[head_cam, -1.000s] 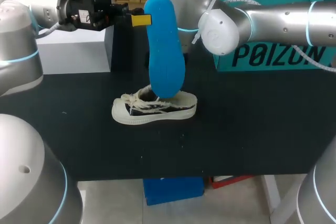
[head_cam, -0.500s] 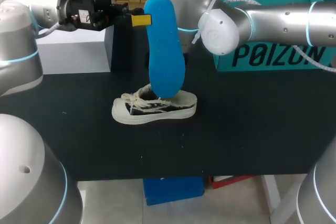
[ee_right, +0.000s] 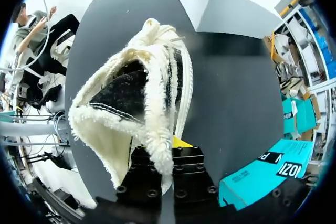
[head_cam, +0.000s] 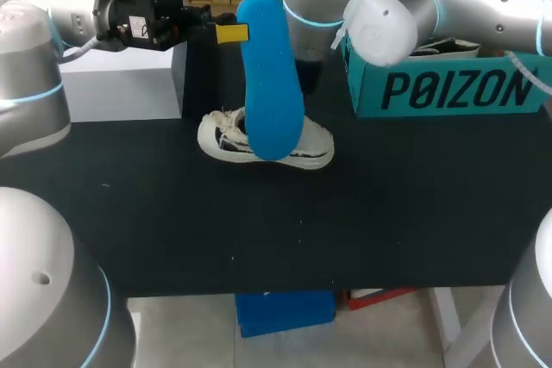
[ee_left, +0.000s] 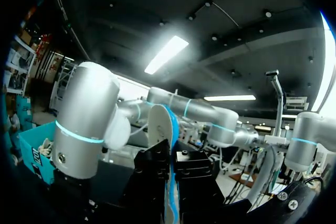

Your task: Take the shoe out of the shoebox, open the shoe tongue, remove and reinsert the insole, then place the shoe into the shoebox

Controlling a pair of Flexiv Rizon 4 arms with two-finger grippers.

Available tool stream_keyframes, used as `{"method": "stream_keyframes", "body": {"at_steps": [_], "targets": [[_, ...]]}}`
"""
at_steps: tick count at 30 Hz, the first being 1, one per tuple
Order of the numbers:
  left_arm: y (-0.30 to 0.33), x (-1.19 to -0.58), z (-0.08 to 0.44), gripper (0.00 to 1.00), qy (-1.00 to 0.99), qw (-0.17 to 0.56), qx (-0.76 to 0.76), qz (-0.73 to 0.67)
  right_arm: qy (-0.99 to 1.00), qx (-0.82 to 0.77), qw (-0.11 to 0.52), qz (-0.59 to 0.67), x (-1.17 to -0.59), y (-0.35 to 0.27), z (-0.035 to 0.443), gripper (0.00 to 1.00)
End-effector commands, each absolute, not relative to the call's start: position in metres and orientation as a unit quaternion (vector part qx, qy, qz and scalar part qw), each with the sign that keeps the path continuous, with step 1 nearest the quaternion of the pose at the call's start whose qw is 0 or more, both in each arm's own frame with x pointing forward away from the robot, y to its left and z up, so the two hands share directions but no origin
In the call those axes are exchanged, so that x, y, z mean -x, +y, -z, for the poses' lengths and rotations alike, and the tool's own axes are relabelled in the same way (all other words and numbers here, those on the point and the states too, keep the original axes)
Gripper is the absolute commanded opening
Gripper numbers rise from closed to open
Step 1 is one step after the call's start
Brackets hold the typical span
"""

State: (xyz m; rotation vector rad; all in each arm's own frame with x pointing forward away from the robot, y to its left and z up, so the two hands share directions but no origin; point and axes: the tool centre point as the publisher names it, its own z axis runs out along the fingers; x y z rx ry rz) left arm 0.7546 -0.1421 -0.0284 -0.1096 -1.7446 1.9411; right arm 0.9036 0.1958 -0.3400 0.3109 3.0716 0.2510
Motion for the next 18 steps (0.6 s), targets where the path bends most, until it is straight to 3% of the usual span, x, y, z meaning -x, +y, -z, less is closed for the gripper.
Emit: {"method": "stream_keyframes", "body": {"at_steps": [1,18], "targets": [[-0.142,-0.754,0.029,0.0,-0.644,0.261,0.041,-0.718,0.975,-0.204,0.047,-0.073,-0.899,0.178,0.302,0.0],[-0.142,-0.754,0.029,0.0,-0.644,0.261,0.041,-0.718,0.846,-0.523,0.052,-0.093,-0.889,0.167,0.302,0.0]]}}
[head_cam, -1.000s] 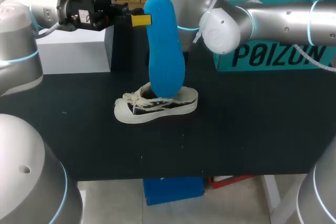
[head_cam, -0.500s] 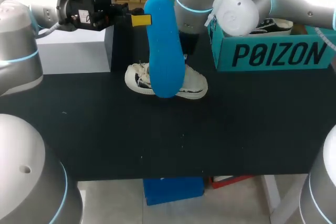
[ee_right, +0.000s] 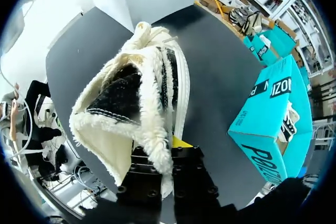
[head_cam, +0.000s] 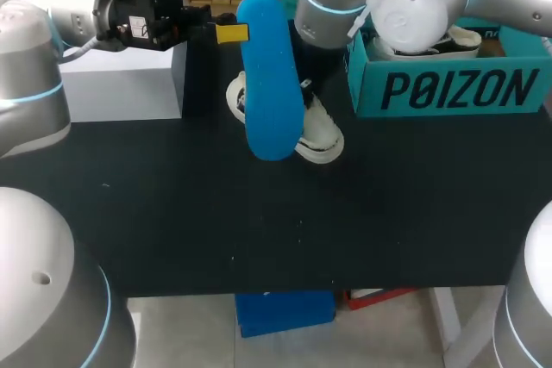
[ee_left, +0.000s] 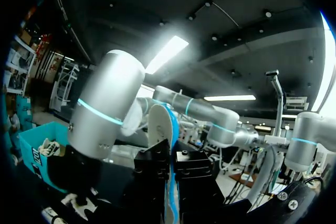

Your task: Take the shoe out of the shoebox, open the shoe tongue, remove and reinsert the insole, then place the shoe into the shoebox

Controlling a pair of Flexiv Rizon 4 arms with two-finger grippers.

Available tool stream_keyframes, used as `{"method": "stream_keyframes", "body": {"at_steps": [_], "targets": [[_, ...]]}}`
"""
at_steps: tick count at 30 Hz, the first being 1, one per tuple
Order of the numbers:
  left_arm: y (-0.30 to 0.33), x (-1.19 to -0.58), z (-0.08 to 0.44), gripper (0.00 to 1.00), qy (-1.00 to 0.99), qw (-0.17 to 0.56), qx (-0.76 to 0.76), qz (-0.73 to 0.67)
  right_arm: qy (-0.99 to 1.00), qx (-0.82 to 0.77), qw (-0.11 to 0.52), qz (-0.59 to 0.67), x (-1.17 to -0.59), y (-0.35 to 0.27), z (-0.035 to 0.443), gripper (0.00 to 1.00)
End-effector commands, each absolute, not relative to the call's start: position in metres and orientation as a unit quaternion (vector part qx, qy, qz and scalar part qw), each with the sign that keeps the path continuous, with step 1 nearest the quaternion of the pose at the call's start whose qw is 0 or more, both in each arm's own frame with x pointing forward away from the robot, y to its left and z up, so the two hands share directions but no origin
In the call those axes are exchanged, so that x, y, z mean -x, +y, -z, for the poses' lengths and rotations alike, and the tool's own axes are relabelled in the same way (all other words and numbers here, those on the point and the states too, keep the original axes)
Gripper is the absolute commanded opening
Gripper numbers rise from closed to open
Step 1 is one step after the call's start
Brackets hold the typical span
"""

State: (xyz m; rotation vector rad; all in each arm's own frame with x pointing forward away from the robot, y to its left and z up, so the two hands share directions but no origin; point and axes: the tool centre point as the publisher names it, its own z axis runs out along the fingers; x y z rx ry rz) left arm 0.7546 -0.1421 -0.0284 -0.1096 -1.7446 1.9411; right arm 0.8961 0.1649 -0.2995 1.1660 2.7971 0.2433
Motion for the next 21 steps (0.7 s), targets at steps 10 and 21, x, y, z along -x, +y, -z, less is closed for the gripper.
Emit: {"method": "stream_keyframes", "body": {"at_steps": [10,21], "targets": [[-0.142,-0.754,0.029,0.0,-0.644,0.261,0.041,-0.718,0.763,-0.636,0.044,-0.107,-0.871,0.177,0.318,0.0],[-0.142,-0.754,0.029,0.0,-0.644,0.261,0.041,-0.718,0.748,-0.653,0.035,-0.116,-0.846,0.207,0.354,0.0]]}}
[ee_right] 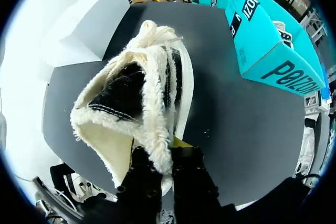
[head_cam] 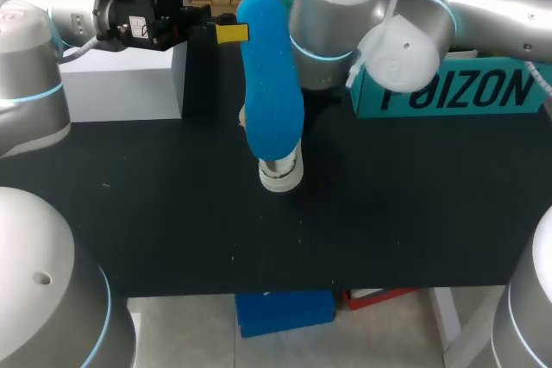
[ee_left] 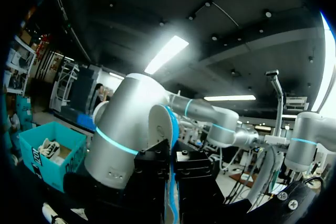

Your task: Take the shoe out of the shoebox, open the shoe tongue, remove and reinsert the insole, then place the shoe into the shoebox

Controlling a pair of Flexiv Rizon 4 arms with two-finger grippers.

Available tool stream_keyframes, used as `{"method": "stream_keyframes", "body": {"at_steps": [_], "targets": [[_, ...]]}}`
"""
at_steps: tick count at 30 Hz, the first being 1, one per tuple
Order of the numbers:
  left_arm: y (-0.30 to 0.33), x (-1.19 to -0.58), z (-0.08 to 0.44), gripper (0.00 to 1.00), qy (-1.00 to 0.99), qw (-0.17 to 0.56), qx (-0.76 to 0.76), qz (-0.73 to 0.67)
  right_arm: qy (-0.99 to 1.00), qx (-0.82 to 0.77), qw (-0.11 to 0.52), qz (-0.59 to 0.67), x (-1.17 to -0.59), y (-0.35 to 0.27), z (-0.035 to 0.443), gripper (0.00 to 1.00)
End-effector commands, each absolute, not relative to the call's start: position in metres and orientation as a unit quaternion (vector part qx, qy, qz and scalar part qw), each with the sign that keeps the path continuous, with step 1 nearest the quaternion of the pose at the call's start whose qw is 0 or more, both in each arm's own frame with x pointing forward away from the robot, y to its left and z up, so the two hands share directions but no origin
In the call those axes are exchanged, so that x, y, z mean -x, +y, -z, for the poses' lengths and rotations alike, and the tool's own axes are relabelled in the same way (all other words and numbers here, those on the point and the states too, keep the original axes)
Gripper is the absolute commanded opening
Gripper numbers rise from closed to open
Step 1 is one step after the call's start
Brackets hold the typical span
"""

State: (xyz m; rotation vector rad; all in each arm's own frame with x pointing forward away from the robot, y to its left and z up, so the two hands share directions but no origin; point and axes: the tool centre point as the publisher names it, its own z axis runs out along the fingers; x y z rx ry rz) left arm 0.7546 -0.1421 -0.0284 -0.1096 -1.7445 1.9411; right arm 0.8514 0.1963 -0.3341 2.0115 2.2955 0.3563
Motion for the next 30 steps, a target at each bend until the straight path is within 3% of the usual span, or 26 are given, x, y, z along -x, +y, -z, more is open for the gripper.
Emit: {"method": "stream_keyframes", "body": {"at_steps": [1,21,22,23,30], "targets": [[-0.142,-0.754,0.029,0.0,-0.644,0.261,0.041,-0.718,0.747,-0.654,0.034,-0.115,-0.845,0.208,0.358,0.0],[-0.142,-0.754,0.029,0.0,-0.644,0.261,0.041,-0.718,0.728,-0.676,0.023,-0.113,-0.842,0.212,0.405,0.02],[-0.142,-0.754,0.029,0.0,-0.644,0.261,0.041,-0.718,0.723,-0.681,0.025,-0.113,-0.841,0.21,0.405,0.68],[-0.142,-0.754,0.029,0.0,-0.644,0.261,0.041,-0.718,0.721,-0.683,0.028,-0.114,-0.84,0.208,0.404,1.0],[-0.142,-0.754,0.029,0.0,-0.644,0.261,0.041,-0.718,0.716,-0.685,0.037,-0.131,-0.835,0.192,0.381,1.0]]}}
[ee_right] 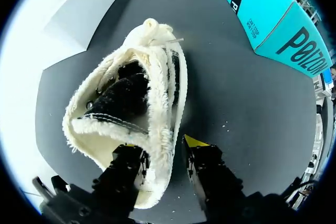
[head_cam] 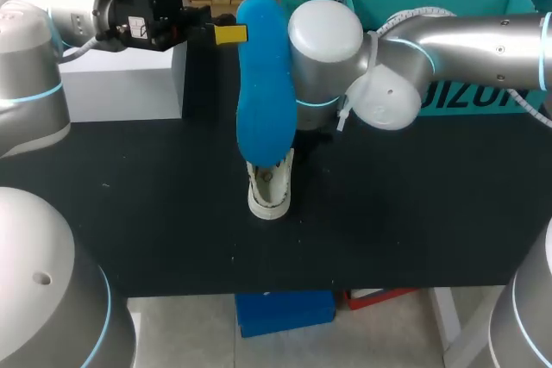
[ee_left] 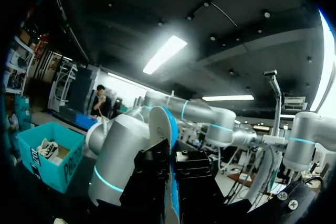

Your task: Take the shoe out of the shoebox, open the shoe tongue, remove and reinsert the insole, then place the shoe into the shoebox

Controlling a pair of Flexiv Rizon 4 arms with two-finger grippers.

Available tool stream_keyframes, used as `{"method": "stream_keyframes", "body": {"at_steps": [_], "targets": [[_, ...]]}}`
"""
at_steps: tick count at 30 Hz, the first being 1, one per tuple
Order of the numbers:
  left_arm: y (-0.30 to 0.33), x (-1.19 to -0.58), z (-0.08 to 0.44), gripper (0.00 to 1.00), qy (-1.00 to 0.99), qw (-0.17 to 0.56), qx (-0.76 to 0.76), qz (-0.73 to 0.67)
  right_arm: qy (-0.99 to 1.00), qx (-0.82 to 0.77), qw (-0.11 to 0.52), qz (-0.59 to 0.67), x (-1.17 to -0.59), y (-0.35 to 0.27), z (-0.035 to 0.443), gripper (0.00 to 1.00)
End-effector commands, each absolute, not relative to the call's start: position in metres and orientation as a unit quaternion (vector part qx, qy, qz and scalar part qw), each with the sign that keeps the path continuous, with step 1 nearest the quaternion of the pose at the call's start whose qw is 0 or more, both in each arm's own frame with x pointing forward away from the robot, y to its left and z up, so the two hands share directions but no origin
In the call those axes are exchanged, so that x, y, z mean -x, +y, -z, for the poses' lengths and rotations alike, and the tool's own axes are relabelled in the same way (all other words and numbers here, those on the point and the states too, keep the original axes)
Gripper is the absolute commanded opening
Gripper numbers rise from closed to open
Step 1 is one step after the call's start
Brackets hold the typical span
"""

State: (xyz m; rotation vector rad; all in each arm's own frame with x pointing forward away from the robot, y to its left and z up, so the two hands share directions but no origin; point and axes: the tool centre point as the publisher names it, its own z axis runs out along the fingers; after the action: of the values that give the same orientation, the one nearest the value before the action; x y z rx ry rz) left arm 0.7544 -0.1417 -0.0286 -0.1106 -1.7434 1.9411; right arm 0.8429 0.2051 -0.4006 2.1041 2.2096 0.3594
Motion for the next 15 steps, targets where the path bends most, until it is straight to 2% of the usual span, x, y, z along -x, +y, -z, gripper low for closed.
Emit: {"method": "stream_keyframes", "body": {"at_steps": [1,9,15], "targets": [[-0.142,-0.754,0.029,0.0,-0.644,0.261,0.041,-0.718,0.715,-0.685,0.042,-0.135,-0.835,0.188,0.375,1.0],[-0.142,-0.754,0.029,0.0,-0.644,0.261,0.041,-0.718,0.722,-0.669,0.033,-0.173,-0.83,0.164,0.338,1.0],[-0.142,-0.754,0.029,0.0,-0.644,0.261,0.041,-0.718,0.722,-0.656,-0.018,-0.22,-0.826,0.148,0.326,1.0]]}}
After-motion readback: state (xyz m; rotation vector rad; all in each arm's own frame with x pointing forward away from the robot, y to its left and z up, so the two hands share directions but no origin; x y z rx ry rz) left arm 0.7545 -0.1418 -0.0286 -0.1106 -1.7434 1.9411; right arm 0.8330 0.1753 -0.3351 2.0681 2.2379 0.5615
